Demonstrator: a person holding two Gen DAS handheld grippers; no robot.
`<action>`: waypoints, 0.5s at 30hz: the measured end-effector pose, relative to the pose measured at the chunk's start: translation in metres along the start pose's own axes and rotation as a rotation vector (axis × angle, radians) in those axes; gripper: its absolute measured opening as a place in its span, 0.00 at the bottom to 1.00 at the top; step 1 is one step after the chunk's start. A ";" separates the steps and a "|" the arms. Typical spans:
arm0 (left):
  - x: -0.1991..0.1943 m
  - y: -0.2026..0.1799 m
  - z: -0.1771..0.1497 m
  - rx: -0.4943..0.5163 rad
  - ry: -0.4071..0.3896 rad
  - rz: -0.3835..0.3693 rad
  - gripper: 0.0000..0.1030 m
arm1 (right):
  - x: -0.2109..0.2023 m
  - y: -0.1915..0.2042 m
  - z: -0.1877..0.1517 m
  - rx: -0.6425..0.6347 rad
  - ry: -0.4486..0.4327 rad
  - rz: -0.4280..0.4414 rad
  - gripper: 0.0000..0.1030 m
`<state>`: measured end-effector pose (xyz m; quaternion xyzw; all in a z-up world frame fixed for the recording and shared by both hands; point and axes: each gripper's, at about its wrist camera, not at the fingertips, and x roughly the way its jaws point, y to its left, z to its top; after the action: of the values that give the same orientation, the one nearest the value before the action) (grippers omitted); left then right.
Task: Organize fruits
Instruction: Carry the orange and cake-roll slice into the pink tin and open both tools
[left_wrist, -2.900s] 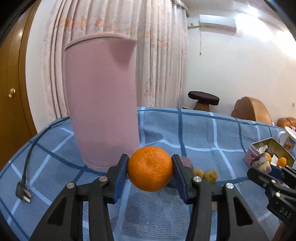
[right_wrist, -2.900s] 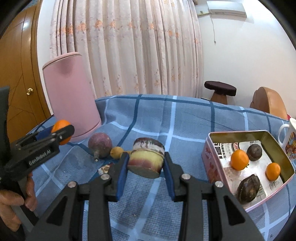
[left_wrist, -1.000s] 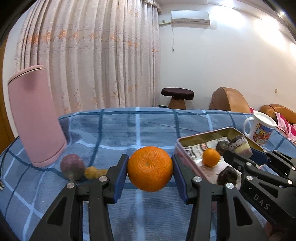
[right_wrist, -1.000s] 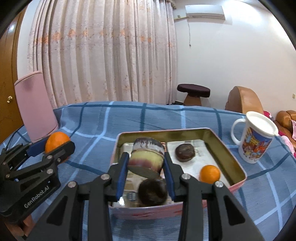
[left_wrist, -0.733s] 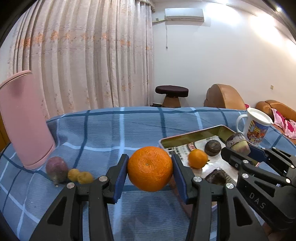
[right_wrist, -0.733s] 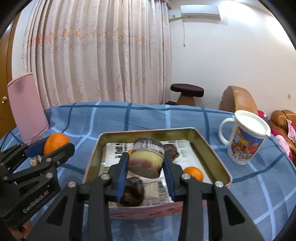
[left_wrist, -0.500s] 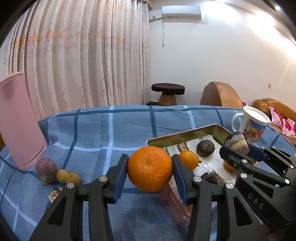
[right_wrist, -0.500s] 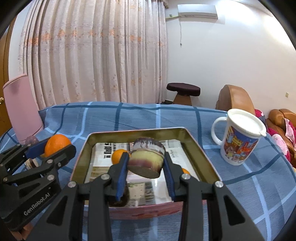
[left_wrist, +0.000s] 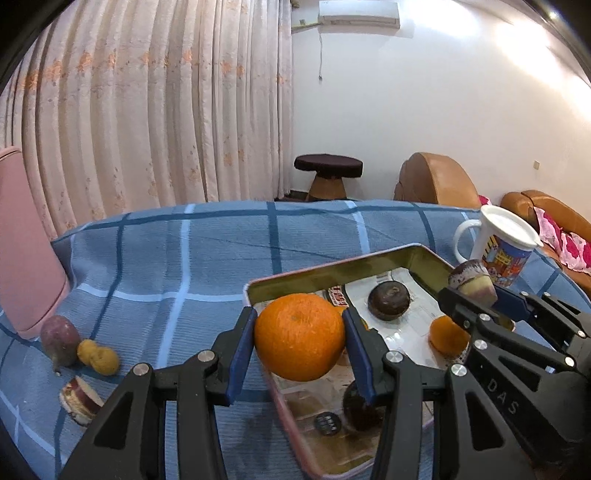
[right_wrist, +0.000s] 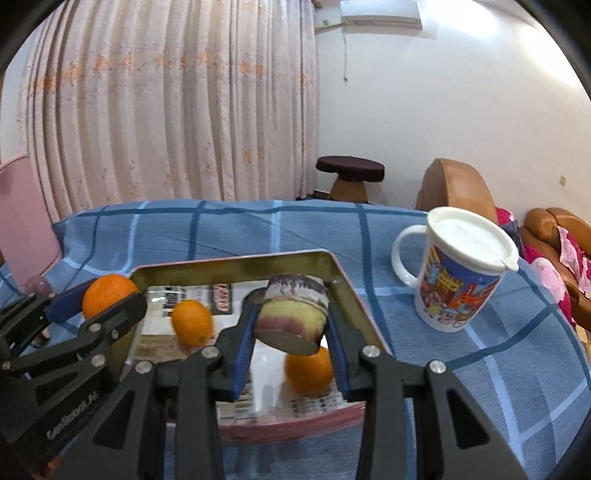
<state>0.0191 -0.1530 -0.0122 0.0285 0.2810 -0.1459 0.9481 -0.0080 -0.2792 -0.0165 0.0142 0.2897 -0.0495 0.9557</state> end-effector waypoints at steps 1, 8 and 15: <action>0.002 -0.001 0.000 -0.003 0.008 -0.002 0.48 | 0.002 -0.002 0.000 0.007 0.010 0.001 0.38; 0.014 -0.007 0.002 -0.004 0.061 -0.005 0.48 | 0.016 -0.008 0.001 0.022 0.070 0.016 0.38; 0.017 -0.009 0.002 0.004 0.074 -0.003 0.48 | 0.024 -0.008 0.002 0.031 0.103 0.030 0.38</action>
<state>0.0311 -0.1667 -0.0198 0.0352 0.3155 -0.1466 0.9369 0.0125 -0.2894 -0.0280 0.0357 0.3376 -0.0388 0.9398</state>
